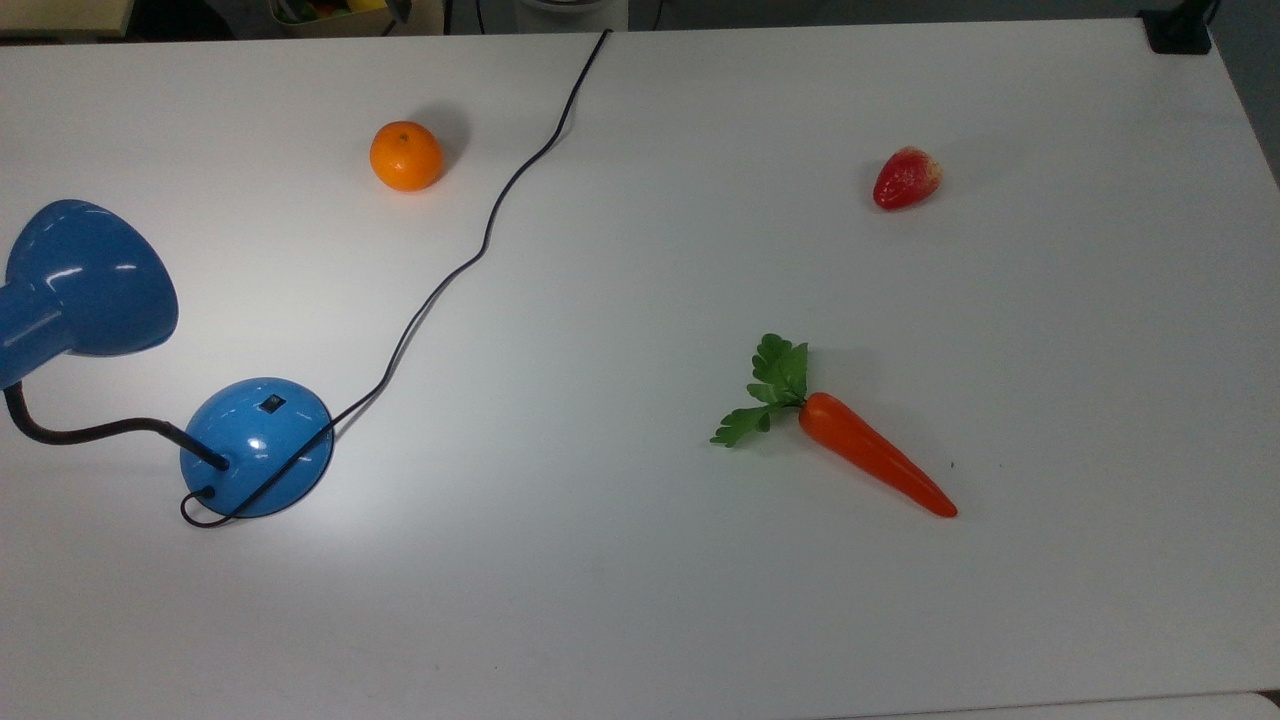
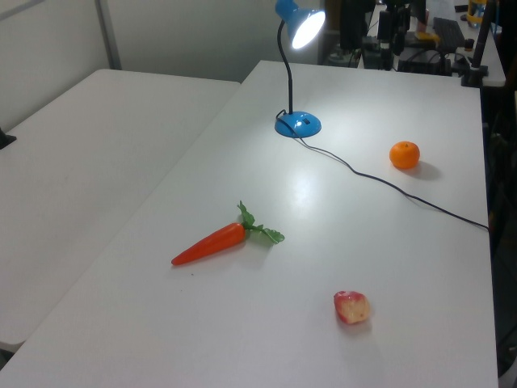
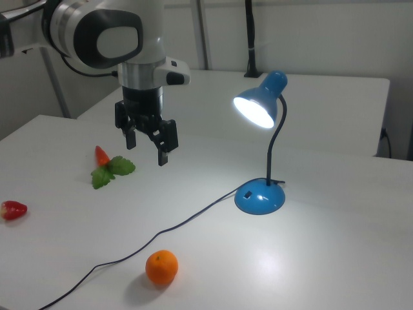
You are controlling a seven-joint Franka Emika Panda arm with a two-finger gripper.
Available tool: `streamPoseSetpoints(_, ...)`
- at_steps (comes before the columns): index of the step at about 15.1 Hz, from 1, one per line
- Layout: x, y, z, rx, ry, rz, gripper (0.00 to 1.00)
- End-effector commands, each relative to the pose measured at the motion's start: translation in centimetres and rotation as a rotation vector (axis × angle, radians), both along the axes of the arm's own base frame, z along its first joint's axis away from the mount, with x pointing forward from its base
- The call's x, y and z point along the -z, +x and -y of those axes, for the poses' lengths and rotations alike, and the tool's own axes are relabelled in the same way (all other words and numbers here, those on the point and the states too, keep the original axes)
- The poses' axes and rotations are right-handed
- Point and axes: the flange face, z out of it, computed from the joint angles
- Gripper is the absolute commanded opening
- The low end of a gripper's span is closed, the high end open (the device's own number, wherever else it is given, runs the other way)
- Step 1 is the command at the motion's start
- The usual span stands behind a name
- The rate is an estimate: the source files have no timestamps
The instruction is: Turn off lamp
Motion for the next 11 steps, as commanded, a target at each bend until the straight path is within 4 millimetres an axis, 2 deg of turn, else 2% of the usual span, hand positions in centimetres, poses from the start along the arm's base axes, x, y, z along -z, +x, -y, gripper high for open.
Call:
streamPoseSetpoints(1, -0.58, -0.84, 0.46, -0.018, -0.003, -0.007, 1.00)
streamPoseSetpoints(3, -0.60, -0.82, 0.46, -0.018, -0.003, -0.005, 0.98)
streamPoseSetpoints(4, -0.60, -0.82, 0.46, -0.018, -0.003, -0.005, 0.89)
streamPoseSetpoints(6, -0.61, -0.81, 0.47, -0.018, -0.004, -0.004, 0.64)
streamPoseSetpoints(7, -0.60, -0.82, 0.45, -0.017, -0.002, -0.005, 0.47)
streamPoseSetpoints(9, -0.55, -0.79, 0.46, -0.009, -0.003, -0.005, 0.32)
streamPoseSetpoints(11, -0.54, -0.67, 0.55, -0.003, -0.004, 0.003, 0.25)
